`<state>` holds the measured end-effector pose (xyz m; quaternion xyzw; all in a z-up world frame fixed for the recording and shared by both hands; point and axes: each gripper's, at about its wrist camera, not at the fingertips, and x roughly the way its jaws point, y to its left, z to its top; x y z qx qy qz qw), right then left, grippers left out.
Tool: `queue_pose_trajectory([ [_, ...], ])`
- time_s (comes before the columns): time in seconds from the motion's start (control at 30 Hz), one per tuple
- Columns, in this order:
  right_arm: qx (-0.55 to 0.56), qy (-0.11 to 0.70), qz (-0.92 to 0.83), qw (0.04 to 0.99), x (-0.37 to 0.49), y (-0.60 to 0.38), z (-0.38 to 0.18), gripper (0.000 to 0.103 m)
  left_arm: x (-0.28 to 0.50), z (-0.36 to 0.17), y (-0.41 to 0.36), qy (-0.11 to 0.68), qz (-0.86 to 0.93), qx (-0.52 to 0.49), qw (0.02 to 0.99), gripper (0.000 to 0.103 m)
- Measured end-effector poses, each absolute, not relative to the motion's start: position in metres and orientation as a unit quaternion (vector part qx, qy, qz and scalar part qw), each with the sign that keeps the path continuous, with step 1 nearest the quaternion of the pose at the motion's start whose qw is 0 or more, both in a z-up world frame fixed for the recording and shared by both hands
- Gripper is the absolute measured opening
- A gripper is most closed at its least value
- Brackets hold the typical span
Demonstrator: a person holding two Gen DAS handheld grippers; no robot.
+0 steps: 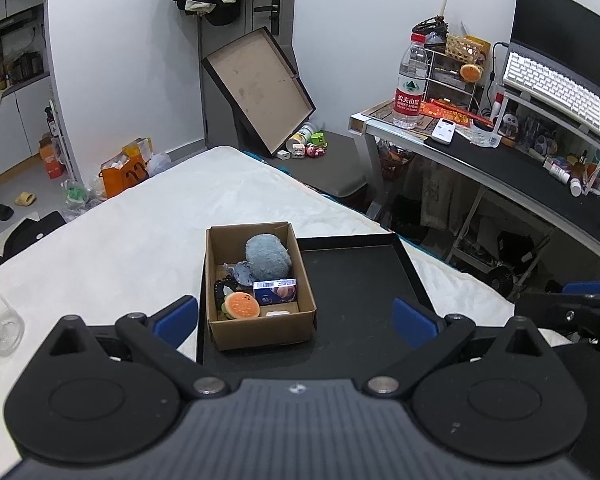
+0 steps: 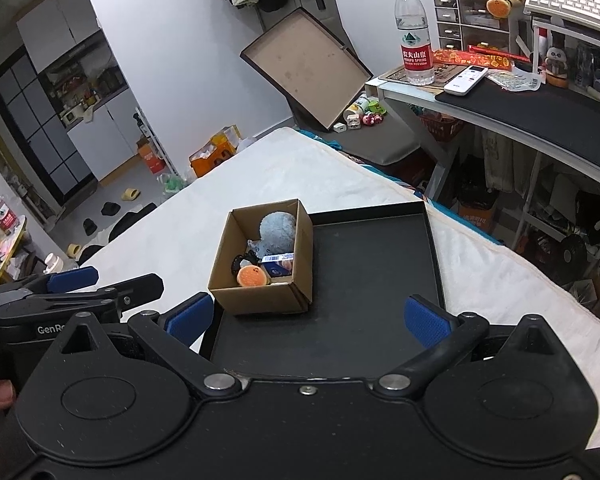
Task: Organize soft objects
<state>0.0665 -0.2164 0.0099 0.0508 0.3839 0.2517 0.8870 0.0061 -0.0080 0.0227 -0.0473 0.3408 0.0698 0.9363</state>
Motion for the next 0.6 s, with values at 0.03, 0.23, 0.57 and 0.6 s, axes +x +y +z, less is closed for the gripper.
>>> queue_pose_trajectory([
  [0.03, 0.048, 0.384, 0.252, 0.887, 0.0669, -0.2166, 0.0102, 0.103, 0.0058, 0.0220, -0.0090, 0.341, 0.071, -0.046, 0.936, 0.102],
  [0.23, 0.041, 0.386, 0.254, 0.886, 0.0697, -0.2191, 0.0104, 0.103, 0.0082, 0.0196, -0.0093, 0.347, 0.073, -0.053, 0.933, 0.102],
  [0.57, 0.041, 0.387, 0.256, 0.885, 0.0717, -0.2209, 0.0098, 0.103, 0.0112, 0.0156, -0.0080, 0.354, 0.076, -0.056, 0.930, 0.102],
  [0.6, 0.041, 0.387, 0.257, 0.884, 0.0717, -0.2210, 0.0098, 0.103, 0.0116, 0.0151, -0.0076, 0.355, 0.076, -0.058, 0.930, 0.102],
])
